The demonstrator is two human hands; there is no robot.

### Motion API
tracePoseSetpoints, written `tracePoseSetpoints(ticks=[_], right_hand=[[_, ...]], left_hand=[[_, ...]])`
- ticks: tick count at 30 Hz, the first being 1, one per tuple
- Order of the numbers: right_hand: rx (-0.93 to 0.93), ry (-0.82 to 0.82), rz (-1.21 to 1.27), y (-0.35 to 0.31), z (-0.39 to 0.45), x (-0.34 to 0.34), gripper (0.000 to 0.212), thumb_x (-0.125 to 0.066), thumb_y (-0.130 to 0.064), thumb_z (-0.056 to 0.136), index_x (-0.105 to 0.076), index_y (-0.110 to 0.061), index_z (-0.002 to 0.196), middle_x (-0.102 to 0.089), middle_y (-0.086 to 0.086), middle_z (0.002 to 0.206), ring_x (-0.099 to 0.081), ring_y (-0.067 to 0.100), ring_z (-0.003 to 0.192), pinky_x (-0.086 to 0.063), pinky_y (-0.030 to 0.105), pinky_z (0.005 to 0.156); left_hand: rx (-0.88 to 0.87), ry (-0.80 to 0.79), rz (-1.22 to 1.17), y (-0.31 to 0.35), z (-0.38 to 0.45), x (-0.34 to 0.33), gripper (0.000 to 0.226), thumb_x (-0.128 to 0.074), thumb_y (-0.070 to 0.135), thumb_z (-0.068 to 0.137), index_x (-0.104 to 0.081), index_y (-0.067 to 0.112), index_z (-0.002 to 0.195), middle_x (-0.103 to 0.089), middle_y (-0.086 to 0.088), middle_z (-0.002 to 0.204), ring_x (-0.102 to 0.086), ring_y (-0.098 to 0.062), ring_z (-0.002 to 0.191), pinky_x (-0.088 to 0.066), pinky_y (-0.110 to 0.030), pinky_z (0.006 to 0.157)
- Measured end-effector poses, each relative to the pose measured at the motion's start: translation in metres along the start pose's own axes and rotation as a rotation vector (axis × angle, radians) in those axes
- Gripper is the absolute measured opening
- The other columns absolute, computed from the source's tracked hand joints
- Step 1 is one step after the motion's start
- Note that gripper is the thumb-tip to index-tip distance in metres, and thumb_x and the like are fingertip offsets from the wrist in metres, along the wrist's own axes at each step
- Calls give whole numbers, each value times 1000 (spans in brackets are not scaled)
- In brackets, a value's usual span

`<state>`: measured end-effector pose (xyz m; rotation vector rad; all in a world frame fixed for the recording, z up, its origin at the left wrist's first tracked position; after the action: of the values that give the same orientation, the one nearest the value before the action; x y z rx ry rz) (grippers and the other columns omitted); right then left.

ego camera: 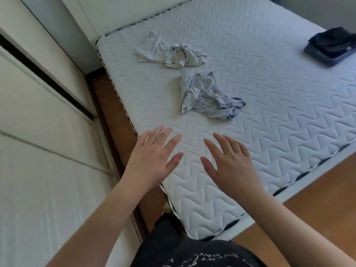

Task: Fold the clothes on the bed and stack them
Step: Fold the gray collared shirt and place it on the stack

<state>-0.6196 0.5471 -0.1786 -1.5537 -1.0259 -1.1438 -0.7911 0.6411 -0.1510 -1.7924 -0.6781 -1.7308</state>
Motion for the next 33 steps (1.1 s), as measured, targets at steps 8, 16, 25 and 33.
tracePoseSetpoints(ticks=[8,16,25,33], right_hand=[[-362,56,33,-21,27,-14,58,-30,-50,98,-49,-20,143,-45,9,149,-40,30,139,-29,46,114],[-630,163,-6,-26,7,-13,51,-39,-43,99,-52,-16,140,-50,12,144,-46,31,135,-35,46,111],[-742,223,23,-30,-44,-28,57,-30,-44,98,-43,-18,147,-42,11,151,-37,32,141,-32,50,114],[-700,211,110,-13,-33,-33,58,-31,-45,102,-23,-23,155,-22,7,161,-14,27,149,-7,42,120]], left_hand=[[-409,5,35,-32,104,-18,59,-30,53,95,-51,23,140,-51,-7,142,-41,-30,137,-26,-47,114],[-646,26,-88,-20,124,-25,56,-37,52,95,-53,20,138,-50,-8,143,-42,-30,136,-32,-47,113],[-798,59,9,19,107,-35,59,-37,55,95,-43,27,146,-32,-6,157,-22,-29,148,-16,-47,120],[-721,129,-8,3,92,-17,55,-38,48,96,-47,22,144,-41,-8,152,-32,-28,144,-22,-46,118]])
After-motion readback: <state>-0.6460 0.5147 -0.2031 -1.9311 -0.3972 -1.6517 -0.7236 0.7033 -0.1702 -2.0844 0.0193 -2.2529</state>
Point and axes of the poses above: each hand's wrist, its own z-axis towards the middle knuckle, its own x-axis out of the back of the hand, y = z × x, the point moved 4 cm from there along z, towards the middle knuckle
